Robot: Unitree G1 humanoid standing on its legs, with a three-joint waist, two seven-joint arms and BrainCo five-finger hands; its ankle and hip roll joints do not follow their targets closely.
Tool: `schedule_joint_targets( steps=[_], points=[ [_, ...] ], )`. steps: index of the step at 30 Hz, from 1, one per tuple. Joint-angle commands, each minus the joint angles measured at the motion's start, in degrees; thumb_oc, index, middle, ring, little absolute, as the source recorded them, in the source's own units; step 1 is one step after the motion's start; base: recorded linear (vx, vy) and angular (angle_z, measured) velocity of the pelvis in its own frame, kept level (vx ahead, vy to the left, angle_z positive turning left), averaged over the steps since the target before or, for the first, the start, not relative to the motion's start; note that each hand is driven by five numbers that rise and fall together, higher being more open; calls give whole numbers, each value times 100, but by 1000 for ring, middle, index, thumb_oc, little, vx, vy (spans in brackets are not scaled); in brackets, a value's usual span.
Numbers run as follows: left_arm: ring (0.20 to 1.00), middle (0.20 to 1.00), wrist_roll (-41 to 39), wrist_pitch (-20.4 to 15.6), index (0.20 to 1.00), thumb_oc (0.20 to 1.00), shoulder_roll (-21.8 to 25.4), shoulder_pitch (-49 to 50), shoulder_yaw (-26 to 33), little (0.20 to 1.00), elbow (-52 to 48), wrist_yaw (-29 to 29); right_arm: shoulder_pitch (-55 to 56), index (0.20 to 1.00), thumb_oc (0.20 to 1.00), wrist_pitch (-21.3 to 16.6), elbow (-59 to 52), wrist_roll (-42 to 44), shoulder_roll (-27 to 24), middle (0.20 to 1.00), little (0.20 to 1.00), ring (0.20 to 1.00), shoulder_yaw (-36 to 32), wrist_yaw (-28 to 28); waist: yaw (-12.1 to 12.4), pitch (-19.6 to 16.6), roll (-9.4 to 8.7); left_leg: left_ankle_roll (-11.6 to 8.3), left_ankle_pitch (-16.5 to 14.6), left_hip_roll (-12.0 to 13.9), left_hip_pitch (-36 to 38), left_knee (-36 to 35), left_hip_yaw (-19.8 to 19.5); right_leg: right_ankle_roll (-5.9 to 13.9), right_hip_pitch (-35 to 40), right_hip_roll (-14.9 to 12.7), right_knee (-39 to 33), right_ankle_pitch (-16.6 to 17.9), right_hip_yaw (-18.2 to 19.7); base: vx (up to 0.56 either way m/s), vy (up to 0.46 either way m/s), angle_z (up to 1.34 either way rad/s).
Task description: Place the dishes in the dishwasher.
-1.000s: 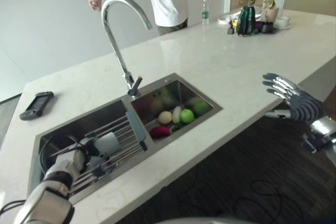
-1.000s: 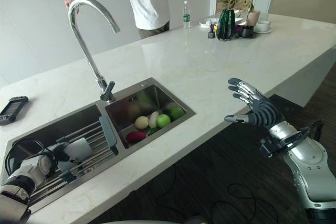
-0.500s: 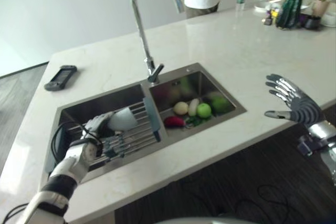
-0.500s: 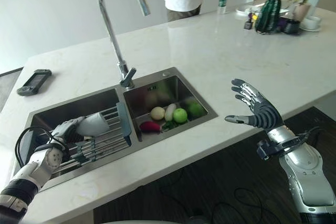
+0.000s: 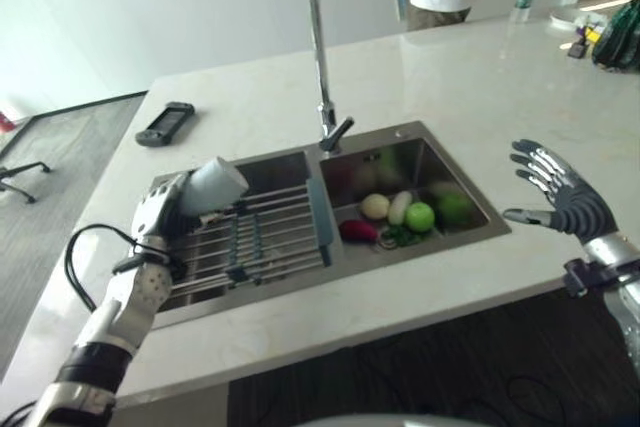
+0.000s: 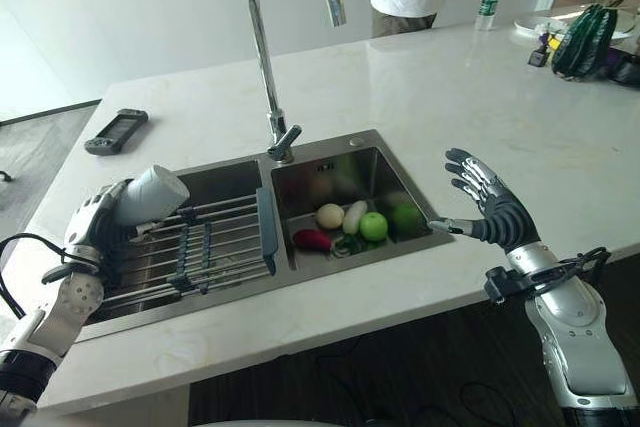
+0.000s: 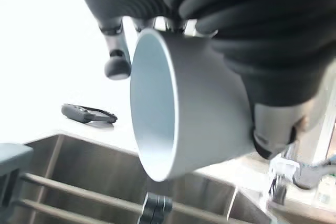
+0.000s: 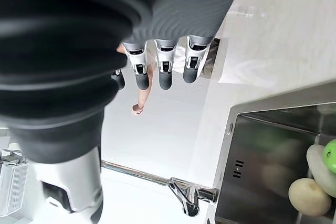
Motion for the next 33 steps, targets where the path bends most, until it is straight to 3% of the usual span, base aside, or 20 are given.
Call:
schedule_joint_targets(
  steps=[1,9,22,33],
  points=[
    [200,200,-354,-392,200,200,510,-232,697,200,-363,501,-273,1000,1000,-253,-364,-136,195,1000,1000,1000,19,-119,-10,-116,-314,-97,-98,19,-152,13,-685,102,198,-46,36,-205,-380,-14,-38,21],
    [200,200,-861,-663,200,200,356,-35,1093,200,-835,687,-374,1000,1000,-237,-432,-168,322,1000,1000,1000,166,-115,142,-104,-292,-120,-67,2,-198,13,-864,59,283,-31,36,-263,-471,-8,-23,15],
    [200,200,-1257,-688,200,200,182,233,1474,200,-1684,593,-540,1000,1000,-203,-602,-181,419,1000,1000,1000,349,-181,415,-69,-284,-144,-15,-54,-300,13,-1204,16,365,11,36,-319,-561,-13,-18,10],
    [200,200,-1418,-797,200,200,170,447,1641,200,-1743,593,-568,1000,1000,-281,-550,-184,389,1000,1000,1000,412,-166,524,-34,-268,-182,64,-45,-363,13,-1375,-18,407,55,36,-348,-613,-6,-7,7]
  ],
)
